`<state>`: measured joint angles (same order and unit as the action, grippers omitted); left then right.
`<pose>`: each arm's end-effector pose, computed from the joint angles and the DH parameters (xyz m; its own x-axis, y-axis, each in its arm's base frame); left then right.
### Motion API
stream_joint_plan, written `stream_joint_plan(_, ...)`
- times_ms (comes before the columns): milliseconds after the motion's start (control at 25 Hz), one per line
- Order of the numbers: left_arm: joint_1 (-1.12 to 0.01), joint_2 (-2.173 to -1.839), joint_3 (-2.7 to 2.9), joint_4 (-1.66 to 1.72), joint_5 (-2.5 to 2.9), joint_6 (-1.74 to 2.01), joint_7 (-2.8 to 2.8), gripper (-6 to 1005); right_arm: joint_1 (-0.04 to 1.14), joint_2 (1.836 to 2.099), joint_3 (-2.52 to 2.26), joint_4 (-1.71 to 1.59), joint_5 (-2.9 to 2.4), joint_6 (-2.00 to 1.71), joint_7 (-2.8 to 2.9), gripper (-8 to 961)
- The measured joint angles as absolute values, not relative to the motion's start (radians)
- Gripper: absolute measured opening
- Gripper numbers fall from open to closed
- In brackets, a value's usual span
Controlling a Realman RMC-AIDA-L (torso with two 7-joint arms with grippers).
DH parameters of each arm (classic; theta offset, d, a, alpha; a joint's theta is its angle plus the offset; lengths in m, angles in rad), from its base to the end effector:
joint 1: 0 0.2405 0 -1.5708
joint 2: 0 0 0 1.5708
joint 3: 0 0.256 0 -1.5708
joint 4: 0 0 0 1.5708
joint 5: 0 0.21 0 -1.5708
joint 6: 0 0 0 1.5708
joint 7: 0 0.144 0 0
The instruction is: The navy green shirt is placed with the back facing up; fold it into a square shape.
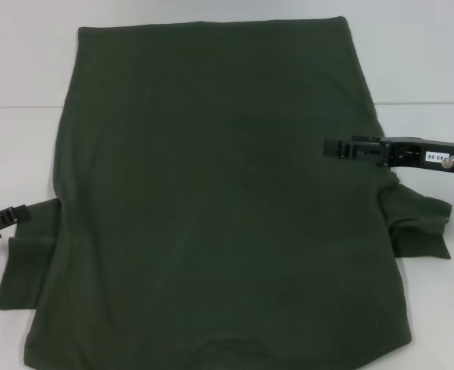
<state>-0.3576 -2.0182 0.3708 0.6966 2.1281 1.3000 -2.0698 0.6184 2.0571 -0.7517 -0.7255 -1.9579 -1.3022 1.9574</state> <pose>-0.3871 0.3017 0.0751 0.0794 0.6799 0.7290 0.9968 -0.0486 -0.0633 0.2406 0.3916 0.0212 0.5150 -0.6276 -0.5839 -0.8095 -0.5801 -0.0904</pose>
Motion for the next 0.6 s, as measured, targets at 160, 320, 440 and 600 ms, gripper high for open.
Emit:
stream_joint_plan(160, -0.356, -2.027, 0.371, 0.694, 2.146, 1.282, -2.067, 934, 0.618, 2.057, -0.75, -0.726, -1.957, -1.299, 1.958, 917)
stream_joint_plan(320, -0.356, -2.032, 0.371, 0.68, 2.15, 1.275, -2.067, 933, 0.618, 2.057, -0.751, -0.726, -1.957, -1.294, 1.958, 918)
stream_joint_plan(440, -0.357, -2.032, 0.382, 0.668, 2.15, 1.276, -2.066, 930, 0.619, 2.057, -0.751, -0.726, -1.958, -1.292, 1.958, 918)
stream_joint_plan(600, -0.357, -2.035, 0.4, 0.668, 2.151, 1.278, -2.067, 927, 0.62, 2.057, -0.75, -0.726, -1.957, -1.291, 1.958, 918)
